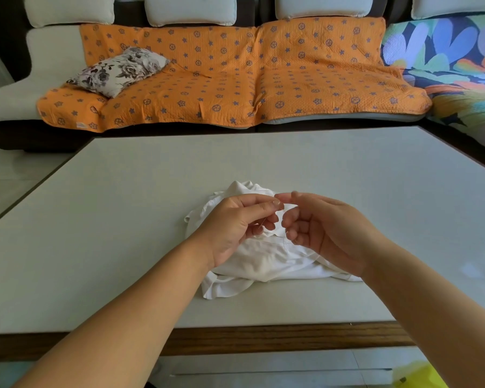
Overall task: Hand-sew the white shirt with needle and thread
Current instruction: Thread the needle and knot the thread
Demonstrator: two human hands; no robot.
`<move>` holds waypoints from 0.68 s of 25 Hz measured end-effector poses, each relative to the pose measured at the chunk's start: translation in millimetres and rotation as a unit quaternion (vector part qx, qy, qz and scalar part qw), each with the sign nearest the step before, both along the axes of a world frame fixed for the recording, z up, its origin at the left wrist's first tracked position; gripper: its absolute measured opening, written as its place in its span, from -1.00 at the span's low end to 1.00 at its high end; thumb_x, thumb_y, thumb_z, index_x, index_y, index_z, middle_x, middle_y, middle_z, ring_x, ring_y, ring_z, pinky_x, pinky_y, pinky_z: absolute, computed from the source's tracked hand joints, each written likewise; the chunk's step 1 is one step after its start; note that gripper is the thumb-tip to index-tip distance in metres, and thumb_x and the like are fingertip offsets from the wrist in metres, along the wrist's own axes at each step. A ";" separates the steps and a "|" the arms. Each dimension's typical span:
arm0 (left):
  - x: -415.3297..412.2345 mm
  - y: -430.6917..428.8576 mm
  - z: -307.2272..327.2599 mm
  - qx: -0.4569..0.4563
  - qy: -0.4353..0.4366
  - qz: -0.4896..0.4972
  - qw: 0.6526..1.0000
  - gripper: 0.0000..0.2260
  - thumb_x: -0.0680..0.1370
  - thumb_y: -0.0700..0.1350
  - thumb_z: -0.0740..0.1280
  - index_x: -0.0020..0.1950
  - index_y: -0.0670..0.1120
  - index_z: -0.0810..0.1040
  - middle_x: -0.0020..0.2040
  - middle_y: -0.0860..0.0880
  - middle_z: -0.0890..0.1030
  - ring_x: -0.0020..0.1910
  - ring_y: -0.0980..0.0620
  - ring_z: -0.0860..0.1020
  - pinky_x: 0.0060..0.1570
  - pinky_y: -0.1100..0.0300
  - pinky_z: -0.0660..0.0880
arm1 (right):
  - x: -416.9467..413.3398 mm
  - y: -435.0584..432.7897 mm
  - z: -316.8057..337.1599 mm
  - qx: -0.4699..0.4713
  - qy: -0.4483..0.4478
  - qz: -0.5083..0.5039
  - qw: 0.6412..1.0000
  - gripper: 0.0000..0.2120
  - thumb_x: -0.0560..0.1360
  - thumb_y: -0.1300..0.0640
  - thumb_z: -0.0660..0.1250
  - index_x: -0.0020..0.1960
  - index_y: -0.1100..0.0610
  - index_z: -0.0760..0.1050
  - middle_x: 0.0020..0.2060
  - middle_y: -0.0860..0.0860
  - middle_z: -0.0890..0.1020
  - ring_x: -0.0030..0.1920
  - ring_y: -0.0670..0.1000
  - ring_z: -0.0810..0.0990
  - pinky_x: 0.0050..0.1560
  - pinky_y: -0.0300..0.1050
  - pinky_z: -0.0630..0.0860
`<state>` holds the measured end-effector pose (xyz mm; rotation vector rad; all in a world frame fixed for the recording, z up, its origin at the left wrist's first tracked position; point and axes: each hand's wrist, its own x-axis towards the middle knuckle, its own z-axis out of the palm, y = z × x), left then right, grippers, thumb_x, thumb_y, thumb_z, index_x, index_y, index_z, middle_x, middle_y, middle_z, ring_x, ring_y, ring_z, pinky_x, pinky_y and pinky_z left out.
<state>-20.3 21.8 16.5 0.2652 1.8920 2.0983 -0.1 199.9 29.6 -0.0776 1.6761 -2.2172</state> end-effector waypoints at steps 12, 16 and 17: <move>1.7 -0.9 -1.2 0.039 -0.048 0.048 0.997 -0.85 0.30 -0.03 0.45 -0.17 -0.01 0.71 -0.28 0.05 0.64 -0.27 0.13 0.57 -0.19 0.24 0.41 | 8.1 -10.2 0.3 0.249 0.152 -0.099 0.951 -0.91 0.51 0.21 0.39 -0.15 0.21 0.62 -0.40 0.02 0.64 -0.40 -0.04 0.61 -0.33 -0.25 0.50; 1.5 -1.2 -2.5 0.046 -0.050 0.051 0.996 -0.87 0.35 -0.06 0.45 -0.14 -0.02 0.70 -0.28 0.05 0.64 -0.28 0.14 0.57 -0.20 0.25 0.41 | 8.5 -8.5 0.1 0.238 0.145 -0.092 0.956 -0.91 0.51 0.22 0.39 -0.14 0.23 0.62 -0.40 0.03 0.64 -0.40 -0.04 0.61 -0.34 -0.28 0.50; 1.0 -1.0 -3.3 0.044 -0.049 0.052 0.996 -0.91 0.39 -0.08 0.44 -0.14 -0.03 0.70 -0.28 0.05 0.64 -0.29 0.14 0.57 -0.20 0.25 0.41 | 8.8 -7.6 0.2 0.232 0.144 -0.092 0.958 -0.91 0.51 0.23 0.39 -0.13 0.25 0.62 -0.39 0.05 0.64 -0.39 -0.03 0.62 -0.34 -0.27 0.51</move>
